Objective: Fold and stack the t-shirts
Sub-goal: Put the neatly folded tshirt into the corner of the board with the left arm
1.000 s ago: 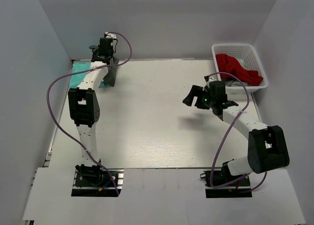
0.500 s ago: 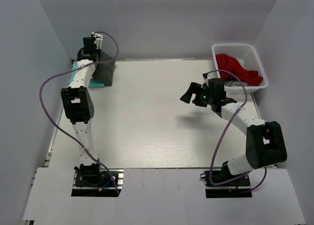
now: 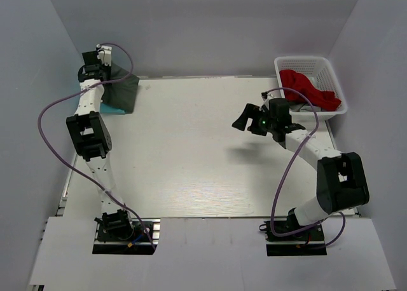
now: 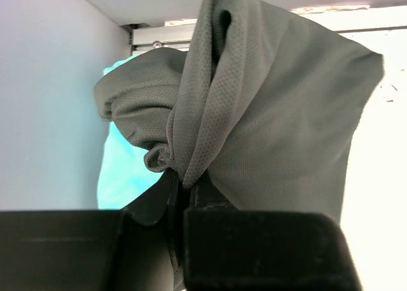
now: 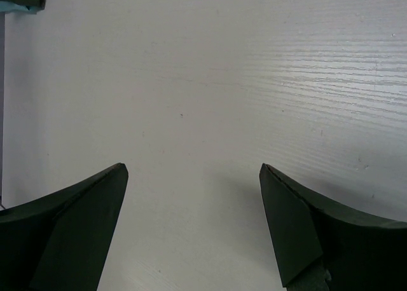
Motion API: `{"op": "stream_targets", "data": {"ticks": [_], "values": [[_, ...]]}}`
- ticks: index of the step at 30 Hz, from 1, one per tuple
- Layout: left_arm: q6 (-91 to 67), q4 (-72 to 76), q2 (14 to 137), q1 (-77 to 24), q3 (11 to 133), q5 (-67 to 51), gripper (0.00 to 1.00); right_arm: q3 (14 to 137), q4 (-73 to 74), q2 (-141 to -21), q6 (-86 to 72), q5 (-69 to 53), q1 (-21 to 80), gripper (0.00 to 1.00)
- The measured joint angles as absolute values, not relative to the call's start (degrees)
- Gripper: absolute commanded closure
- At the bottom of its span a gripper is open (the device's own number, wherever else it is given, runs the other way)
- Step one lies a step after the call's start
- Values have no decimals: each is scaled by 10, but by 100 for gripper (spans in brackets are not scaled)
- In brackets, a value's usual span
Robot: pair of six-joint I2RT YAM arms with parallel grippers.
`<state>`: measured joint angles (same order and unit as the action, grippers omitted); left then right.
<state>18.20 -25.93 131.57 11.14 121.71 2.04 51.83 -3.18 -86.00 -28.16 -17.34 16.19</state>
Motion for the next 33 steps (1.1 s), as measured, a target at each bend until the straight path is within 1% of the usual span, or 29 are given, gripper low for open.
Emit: {"op": "stream_targets", "data": {"ticks": [6, 10, 26, 33], "values": [[182, -270, 1319, 120, 1220, -50, 100, 520, -31, -874, -285, -178, 162, 10], [182, -275, 1315, 114, 1220, -72, 100, 520, -32, -874, -286, -181, 162, 10], [191, -304, 1211, 110, 1213, -100, 100, 520, -31, -874, -285, -201, 162, 10], [193, -301, 1213, 111, 1211, -98, 100, 520, -30, -874, -286, -201, 162, 10]]}}
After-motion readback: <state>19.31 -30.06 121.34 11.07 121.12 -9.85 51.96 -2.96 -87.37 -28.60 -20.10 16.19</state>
